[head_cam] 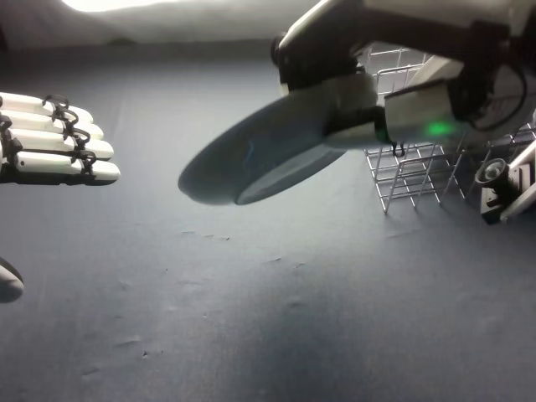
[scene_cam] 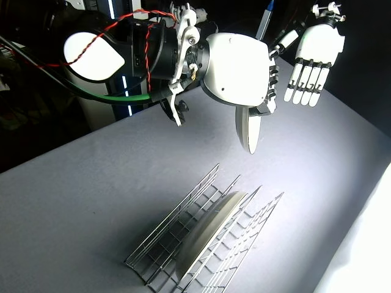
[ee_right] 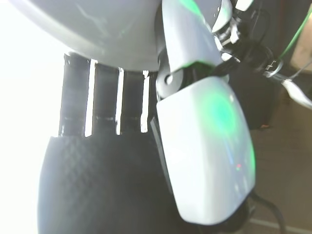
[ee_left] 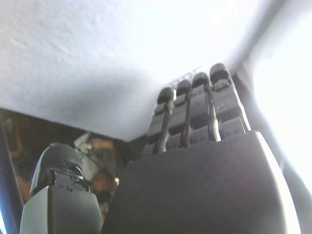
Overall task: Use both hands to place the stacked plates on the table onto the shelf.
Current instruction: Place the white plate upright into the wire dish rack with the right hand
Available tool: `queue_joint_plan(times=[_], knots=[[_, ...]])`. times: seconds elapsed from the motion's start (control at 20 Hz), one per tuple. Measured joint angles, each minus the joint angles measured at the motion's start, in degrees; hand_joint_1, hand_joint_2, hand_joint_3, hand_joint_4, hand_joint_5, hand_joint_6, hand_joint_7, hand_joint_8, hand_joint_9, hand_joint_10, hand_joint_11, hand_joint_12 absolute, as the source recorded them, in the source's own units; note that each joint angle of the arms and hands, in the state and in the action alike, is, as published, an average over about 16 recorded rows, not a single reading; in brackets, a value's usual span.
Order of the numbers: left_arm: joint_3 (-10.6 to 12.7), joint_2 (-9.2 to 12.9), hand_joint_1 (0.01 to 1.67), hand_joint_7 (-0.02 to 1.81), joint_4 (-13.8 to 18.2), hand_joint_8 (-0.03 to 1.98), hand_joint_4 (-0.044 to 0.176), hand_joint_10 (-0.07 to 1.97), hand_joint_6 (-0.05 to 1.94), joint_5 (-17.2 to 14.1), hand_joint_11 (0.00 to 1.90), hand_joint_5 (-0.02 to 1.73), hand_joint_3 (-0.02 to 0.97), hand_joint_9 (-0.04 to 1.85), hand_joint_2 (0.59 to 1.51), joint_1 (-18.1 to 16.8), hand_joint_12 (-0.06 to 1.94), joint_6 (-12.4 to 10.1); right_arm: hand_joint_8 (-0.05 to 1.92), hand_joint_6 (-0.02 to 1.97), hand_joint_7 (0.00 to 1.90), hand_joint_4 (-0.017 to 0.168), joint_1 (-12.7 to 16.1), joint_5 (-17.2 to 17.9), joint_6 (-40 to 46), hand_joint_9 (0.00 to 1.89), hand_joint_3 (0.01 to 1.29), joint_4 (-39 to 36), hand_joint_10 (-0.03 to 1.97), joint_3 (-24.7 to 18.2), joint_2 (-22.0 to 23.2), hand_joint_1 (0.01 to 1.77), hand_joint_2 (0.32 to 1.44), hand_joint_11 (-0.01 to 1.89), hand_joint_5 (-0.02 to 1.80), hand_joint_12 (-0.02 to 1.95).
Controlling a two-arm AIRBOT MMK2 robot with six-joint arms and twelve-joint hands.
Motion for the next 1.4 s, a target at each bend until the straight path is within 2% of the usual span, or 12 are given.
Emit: queue_joint_plan(times=[0.5, 1.05, 1.4], knots=[[-0.28, -0.16, 0.01, 0.02, 2.51, -0.01, 0.0, -0.06, 0.02, -0.31, 0.01, 0.02, 0.009, 0.02, 1.036, -1.77, 0.01, -2.49, 1.06, 1.2, 0.92, -0.009, 1.23, -1.51, 0.36, 0.85, 0.01, 9.79, 1.26, -0.96, 4.57, 1.35, 1.08, 0.79, 0.78, 1.47], [-0.89, -0.19, 0.01, 0.02, 4.03, -0.01, 0.0, -0.06, 0.02, -0.59, 0.01, 0.02, 0.009, 0.02, 1.036, -2.67, 0.01, -3.28, 1.03, 1.2, 0.94, -0.009, 0.94, -1.33, 0.43, 0.86, 0.01, 11.47, 1.24, -1.59, 10.07, 1.35, 1.08, 0.79, 0.79, 1.47], [-1.06, -0.2, 0.01, 0.02, 4.43, -0.01, 0.0, -0.06, 0.02, -0.6, 0.01, 0.02, 0.009, 0.02, 1.036, -2.65, 0.01, -3.37, 1.01, 1.2, 0.95, -0.009, 1.25, -1.88, 0.4, 0.87, 0.01, 11.58, 1.22, -2.63, 12.01, 1.35, 1.08, 0.81, 0.79, 1.46]])
